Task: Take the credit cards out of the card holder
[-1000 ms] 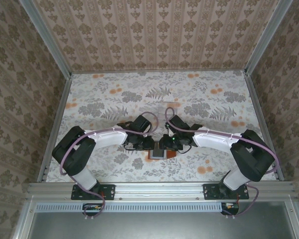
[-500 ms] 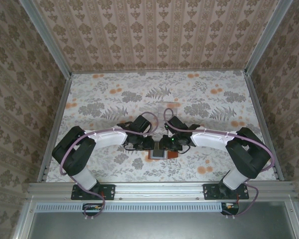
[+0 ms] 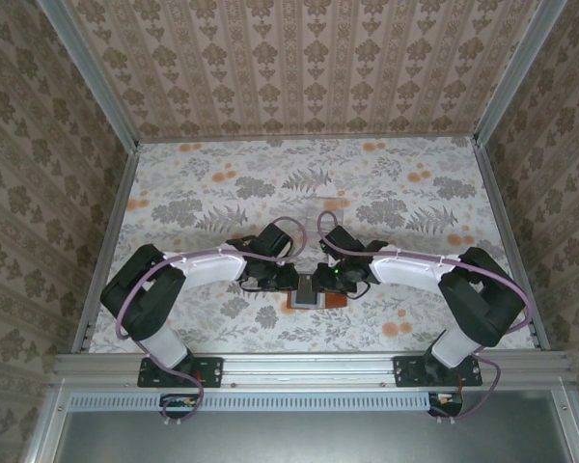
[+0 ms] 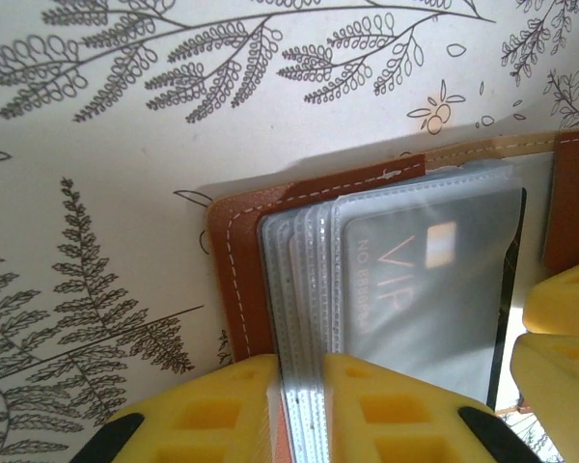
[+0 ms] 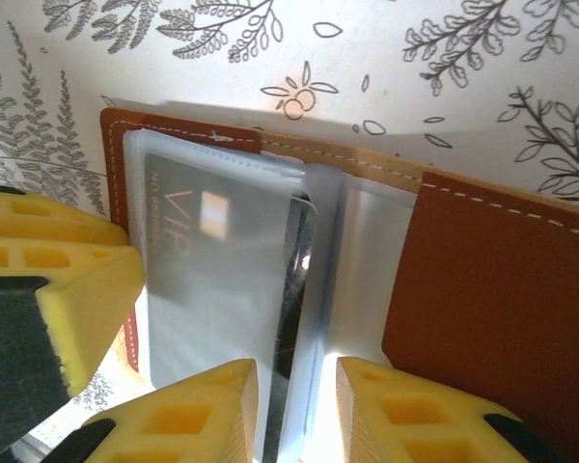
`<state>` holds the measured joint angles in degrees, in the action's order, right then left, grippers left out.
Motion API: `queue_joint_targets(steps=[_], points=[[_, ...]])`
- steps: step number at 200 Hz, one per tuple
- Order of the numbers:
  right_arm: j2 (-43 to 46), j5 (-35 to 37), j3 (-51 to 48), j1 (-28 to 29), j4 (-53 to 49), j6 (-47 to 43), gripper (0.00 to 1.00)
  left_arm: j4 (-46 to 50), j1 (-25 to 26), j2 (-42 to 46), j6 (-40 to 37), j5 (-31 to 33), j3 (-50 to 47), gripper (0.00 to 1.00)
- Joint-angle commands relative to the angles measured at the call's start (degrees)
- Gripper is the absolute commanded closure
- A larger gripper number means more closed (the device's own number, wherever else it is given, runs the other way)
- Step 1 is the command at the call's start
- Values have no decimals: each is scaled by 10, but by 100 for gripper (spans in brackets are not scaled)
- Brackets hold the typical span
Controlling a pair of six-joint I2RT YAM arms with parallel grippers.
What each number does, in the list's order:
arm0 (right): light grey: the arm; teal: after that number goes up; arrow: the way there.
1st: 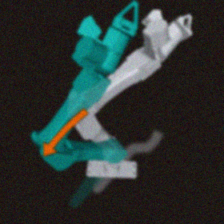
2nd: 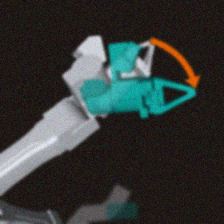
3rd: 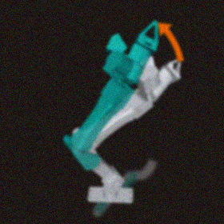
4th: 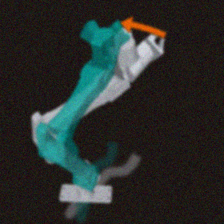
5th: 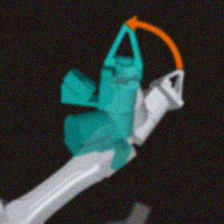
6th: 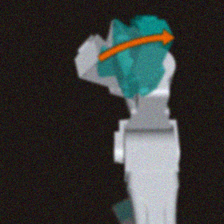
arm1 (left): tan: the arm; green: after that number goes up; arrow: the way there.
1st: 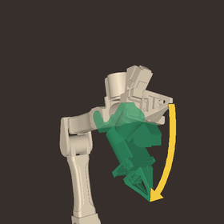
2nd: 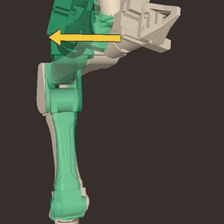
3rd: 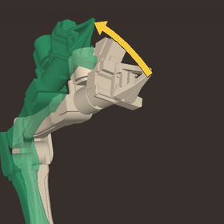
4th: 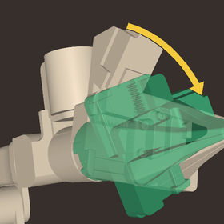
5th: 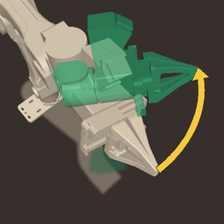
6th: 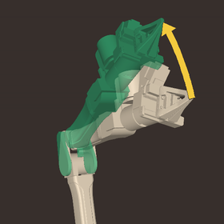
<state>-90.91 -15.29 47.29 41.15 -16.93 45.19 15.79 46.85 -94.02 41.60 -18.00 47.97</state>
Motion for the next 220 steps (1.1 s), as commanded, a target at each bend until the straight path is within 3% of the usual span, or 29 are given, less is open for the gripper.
queue_joint_targets(steps=[1,112,169,220], points=[[11,-23,8,1,15,9,72,11,3,-6,2,4,-16,81],[-33,-39,13,0,39,10,72,14,3,-4,2,4,-15,82],[-20,34,38,1,-55,-18,72,20,2,-5,1,8,-14,82],[9,22,46,0,-55,-20,71,26,2,-1,1,9,-8,82]])
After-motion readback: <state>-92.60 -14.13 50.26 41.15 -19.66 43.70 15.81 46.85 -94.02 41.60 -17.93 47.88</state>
